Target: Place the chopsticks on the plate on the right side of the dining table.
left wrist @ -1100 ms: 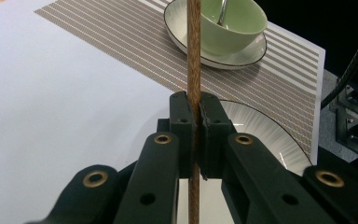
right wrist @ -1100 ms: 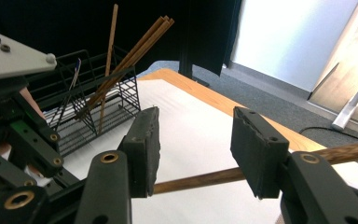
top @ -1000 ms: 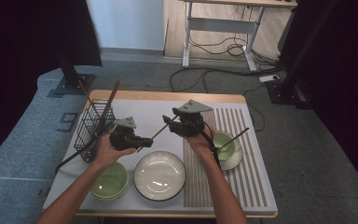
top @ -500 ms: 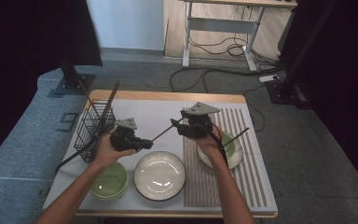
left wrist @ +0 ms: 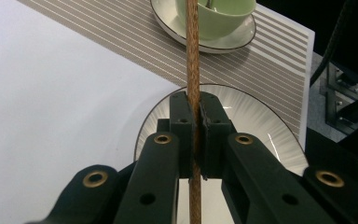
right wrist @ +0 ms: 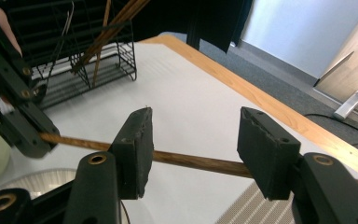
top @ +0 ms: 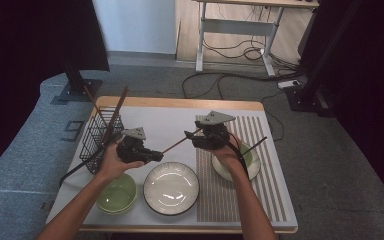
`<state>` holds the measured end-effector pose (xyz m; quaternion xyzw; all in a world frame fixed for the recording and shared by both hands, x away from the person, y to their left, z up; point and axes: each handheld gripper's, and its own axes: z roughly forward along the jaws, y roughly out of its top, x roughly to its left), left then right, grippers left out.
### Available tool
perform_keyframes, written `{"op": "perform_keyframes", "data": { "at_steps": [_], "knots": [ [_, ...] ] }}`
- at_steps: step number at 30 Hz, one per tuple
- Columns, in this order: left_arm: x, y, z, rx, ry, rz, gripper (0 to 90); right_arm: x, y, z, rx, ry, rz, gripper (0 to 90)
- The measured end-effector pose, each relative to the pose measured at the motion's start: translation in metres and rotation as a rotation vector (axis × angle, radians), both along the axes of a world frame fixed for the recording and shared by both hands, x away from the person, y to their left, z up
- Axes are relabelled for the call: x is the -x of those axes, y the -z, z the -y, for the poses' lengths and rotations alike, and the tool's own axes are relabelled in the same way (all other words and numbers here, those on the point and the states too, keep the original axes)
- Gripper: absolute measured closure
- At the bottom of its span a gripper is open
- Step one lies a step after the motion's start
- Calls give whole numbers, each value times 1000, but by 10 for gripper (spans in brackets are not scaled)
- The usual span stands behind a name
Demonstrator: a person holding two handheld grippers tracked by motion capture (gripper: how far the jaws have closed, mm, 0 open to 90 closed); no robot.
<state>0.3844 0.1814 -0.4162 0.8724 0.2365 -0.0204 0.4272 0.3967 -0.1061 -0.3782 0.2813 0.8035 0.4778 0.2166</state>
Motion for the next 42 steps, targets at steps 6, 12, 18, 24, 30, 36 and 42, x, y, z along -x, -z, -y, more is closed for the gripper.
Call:
{"op": "perform_keyframes", "data": {
  "at_steps": [6,12,18,24,30,36,42],
  "knots": [
    [-1,2,-1,18,17,-24,856,2,7,8,57,-40,-12,437],
    [-1,4,1,-1,23,-41,858,3,18,8,147,-60,-12,427],
    [-1,5,1,-20,27,-46,859,5,24,4,236,-80,8,425],
    [-1,7,1,-26,35,-63,859,7,29,2,316,-113,14,428],
    [-2,7,0,-33,40,-63,859,8,33,0,400,-131,29,499],
    [-3,7,-1,-32,51,-72,858,13,36,-3,520,-157,88,619],
    [-4,8,-5,-22,64,-75,845,20,36,-5,634,-221,137,694]
  ]
}}
